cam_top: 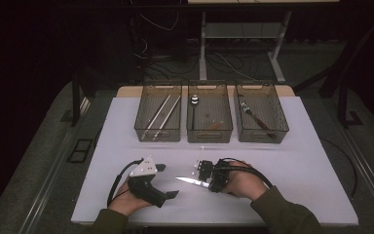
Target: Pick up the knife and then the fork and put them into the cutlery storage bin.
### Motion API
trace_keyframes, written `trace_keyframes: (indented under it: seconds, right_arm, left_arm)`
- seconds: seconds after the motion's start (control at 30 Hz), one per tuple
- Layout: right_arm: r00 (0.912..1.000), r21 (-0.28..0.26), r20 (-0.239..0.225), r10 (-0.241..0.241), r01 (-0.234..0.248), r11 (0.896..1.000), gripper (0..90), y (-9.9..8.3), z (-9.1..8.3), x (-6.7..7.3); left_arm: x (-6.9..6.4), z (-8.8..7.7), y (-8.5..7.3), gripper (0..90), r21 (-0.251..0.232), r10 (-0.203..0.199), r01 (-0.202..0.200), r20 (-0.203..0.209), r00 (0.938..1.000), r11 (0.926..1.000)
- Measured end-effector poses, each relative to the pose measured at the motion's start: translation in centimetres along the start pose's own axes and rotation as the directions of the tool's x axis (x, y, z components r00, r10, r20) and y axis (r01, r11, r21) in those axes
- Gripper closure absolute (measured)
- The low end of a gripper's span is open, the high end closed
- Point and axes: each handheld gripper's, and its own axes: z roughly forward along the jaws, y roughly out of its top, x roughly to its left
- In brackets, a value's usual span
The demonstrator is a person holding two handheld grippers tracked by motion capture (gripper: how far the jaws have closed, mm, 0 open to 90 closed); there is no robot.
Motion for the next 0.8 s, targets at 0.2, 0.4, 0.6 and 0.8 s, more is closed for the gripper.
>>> trace_keyframes:
  seconds: [0.2, 0.4, 0.6, 0.8]
  right_arm:
    - [0.9978, -0.08, -0.046, 0.048, -0.052, 0.995, 77.6, -1.2, -0.2, -0.7]
    - [0.9917, -0.202, -0.078, 0.102, -0.116, 0.973, 77.7, -3.3, -1.2, -2.1]
    - [0.9839, -0.282, -0.113, 0.138, -0.165, 0.945, 77.6, -4.8, -1.7, -3.1]
    - [0.9704, -0.355, -0.147, 0.192, -0.233, 0.905, 77.5, -6.0, -2.2, -4.1]
  left_arm:
    - [0.1, 0.0, 0.0, 0.0, 0.002, 0.006, -0.006, 0.002, 1.0, 1.0]
    - [0.1, 0.0, 0.0, 0.0, 0.004, 0.004, -0.004, 0.001, 1.0, 1.0]
    - [0.0, 0.0, 0.0, 0.0, 0.007, 0.007, -0.007, 0.001, 1.0, 1.0]
    - [0.0, 0.0, 0.0, 0.0, 0.006, 0.007, -0.007, 0.003, 1.0, 1.0]
